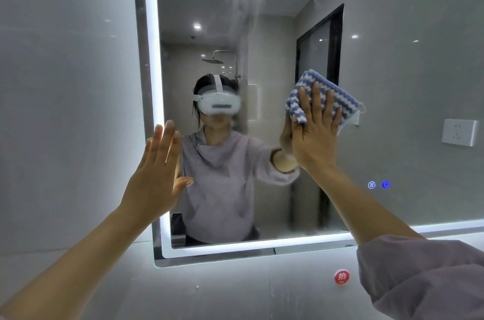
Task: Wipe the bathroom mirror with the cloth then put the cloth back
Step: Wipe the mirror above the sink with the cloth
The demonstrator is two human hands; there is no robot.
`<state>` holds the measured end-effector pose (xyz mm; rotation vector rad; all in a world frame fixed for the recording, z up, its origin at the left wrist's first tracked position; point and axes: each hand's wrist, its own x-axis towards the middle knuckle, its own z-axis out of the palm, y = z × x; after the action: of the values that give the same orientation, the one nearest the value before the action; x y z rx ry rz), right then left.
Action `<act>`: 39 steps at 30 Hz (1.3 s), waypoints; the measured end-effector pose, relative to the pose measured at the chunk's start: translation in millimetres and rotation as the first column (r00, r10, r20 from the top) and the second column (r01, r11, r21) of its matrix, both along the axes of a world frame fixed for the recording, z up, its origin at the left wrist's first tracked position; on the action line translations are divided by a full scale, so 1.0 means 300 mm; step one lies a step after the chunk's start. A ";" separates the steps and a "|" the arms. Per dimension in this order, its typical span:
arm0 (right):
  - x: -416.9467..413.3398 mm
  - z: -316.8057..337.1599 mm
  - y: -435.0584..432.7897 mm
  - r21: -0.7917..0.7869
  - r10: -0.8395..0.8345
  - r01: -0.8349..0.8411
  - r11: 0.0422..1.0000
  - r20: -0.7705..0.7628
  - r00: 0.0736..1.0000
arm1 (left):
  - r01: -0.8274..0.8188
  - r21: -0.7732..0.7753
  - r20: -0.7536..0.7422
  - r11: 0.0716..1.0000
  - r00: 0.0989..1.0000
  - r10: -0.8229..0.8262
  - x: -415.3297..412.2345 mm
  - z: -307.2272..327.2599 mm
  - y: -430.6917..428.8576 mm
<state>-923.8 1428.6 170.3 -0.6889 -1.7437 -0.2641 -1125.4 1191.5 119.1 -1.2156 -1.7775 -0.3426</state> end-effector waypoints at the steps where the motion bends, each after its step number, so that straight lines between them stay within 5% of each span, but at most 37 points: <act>1: -0.011 -0.001 -0.013 -0.024 -0.004 0.004 1.000 -0.016 1.000 | 0.000 0.002 -0.005 1.000 1.000 0.000 0.000 0.000 0.001; 8: -0.102 0.002 -0.092 -0.076 -0.007 0.003 0.997 -0.056 0.998 | 0.002 0.015 -0.019 1.000 1.000 -0.002 -0.001 -0.001 0.002; 22: -0.305 0.010 -0.295 0.228 0.058 -0.136 0.964 0.320 0.946 | 0.011 0.034 0.009 0.999 1.000 -0.011 -0.006 -0.005 0.008; 28: -0.274 0.039 -0.259 0.240 0.083 -0.182 0.954 0.371 0.925 | 0.001 0.032 0.013 0.999 1.000 -0.001 -0.001 -0.002 0.005; 39: -0.060 0.169 -0.033 0.093 0.034 -0.041 0.995 0.079 0.996 | -0.023 0.019 -0.006 1.000 1.000 0.023 -0.001 -0.002 -0.001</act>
<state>-941.9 1418.6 221.0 -0.5833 -1.8039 -0.3498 -1125.6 1191.3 118.4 -1.1806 -1.7777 -0.3412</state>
